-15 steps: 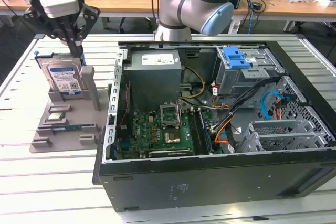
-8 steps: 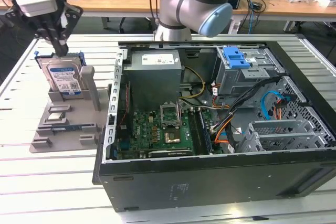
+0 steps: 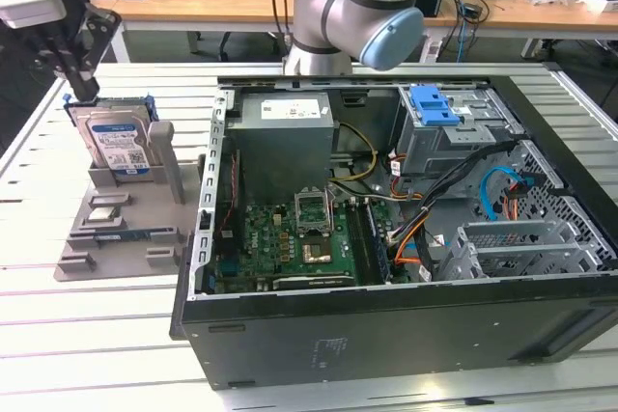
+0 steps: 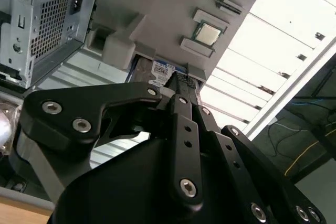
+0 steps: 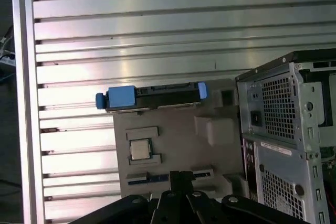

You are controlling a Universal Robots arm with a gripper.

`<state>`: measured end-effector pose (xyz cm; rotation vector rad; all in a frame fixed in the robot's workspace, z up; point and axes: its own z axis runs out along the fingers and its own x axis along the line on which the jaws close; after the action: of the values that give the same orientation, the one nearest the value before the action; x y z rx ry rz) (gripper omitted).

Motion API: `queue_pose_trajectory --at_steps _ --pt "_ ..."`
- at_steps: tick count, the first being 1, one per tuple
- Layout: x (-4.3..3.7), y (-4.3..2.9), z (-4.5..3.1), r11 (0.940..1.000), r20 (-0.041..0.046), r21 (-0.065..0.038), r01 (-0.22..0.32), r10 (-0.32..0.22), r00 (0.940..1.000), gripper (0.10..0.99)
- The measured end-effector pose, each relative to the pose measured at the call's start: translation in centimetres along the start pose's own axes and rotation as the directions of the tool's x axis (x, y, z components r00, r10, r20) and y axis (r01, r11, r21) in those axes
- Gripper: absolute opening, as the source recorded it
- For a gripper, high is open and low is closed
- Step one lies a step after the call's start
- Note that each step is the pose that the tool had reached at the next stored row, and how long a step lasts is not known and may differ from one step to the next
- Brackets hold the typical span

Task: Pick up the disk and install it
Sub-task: 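Reach for the disk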

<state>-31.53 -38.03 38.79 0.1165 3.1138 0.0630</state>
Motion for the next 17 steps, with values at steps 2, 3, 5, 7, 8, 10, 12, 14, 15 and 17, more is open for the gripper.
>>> queue_pose_trajectory --at_steps 2,3,5,7,8,10,12,14,15,17 --pt "0.72 0.39 0.15 1.0000 0.0003 0.001 0.000 0.000 1.0000 0.106" --pt "0.97 0.64 0.20 1.0000 0.0002 0.001 0.000 0.000 1.0000 0.106" --pt "1.47 1.27 0.35 1.0000 0.0002 0.003 0.000 0.000 1.0000 0.106" --pt "2.01 1.90 0.53 1.0000 0.0005 0.005 0.000 0.000 1.0000 0.106" --pt "2.33 2.22 0.65 1.0000 0.0008 0.006 0.000 0.000 1.0000 0.106" --pt "2.99 2.60 0.81 1.0000 0.0005 0.008 0.000 0.000 1.0000 0.106" --pt "3.46 2.64 0.89 1.0000 0.0008 0.009 0.000 0.000 1.0000 0.106" --pt "3.75 2.63 0.93 1.0000 0.0009 0.009 0.000 0.000 1.0000 0.106" --pt "3.75 2.63 0.93 1.0000 0.0009 0.009 0.000 0.000 1.0000 0.106" --pt "3.77 2.63 0.93 1.0000 0.0008 0.009 0.000 0.000 1.0000 0.106"
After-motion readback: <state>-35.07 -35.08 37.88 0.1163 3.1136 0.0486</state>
